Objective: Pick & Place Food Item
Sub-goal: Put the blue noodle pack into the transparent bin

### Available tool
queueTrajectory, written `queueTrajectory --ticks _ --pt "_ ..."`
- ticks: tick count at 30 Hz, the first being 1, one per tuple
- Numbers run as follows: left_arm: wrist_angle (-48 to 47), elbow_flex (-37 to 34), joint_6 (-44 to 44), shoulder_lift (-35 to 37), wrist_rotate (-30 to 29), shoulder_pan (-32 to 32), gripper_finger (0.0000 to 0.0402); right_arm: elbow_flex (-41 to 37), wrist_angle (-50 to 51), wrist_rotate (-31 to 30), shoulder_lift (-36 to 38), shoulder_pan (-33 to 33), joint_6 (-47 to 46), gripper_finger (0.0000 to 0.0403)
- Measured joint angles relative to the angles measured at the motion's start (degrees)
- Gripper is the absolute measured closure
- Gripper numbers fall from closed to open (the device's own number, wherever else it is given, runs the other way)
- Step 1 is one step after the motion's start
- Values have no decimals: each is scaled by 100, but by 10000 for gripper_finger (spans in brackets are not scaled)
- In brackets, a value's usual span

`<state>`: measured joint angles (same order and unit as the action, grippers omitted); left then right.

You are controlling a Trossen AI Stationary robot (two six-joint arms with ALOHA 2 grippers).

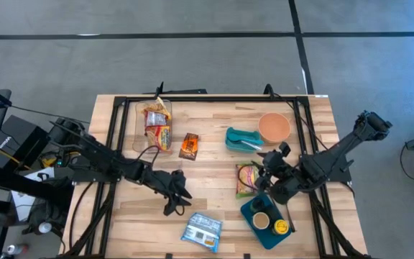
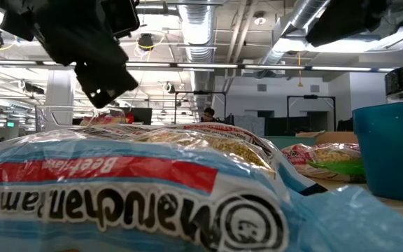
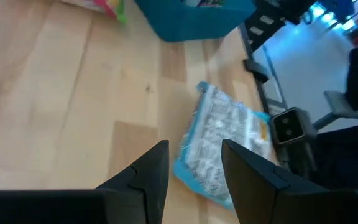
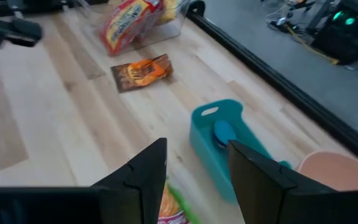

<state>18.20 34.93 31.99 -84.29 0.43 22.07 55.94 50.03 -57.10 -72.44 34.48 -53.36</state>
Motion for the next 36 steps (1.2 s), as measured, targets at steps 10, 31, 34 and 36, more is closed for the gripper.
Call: queueTrajectory --ticks 10,31,34,36 --pt "-17 3 563 -13 -66 206 259 0 -873 -9 0 -711 1465 242" --pt "380 262 1204 -965 -360 392 259 0 -1229 199 0 -1819 2251 242" --pt "372 492 1206 -1245 -117 391 259 0 -1232 215 0 -1868 2336 242" --pt "376 629 1205 -1412 14 391 259 0 -1235 218 0 -1900 2383 242"
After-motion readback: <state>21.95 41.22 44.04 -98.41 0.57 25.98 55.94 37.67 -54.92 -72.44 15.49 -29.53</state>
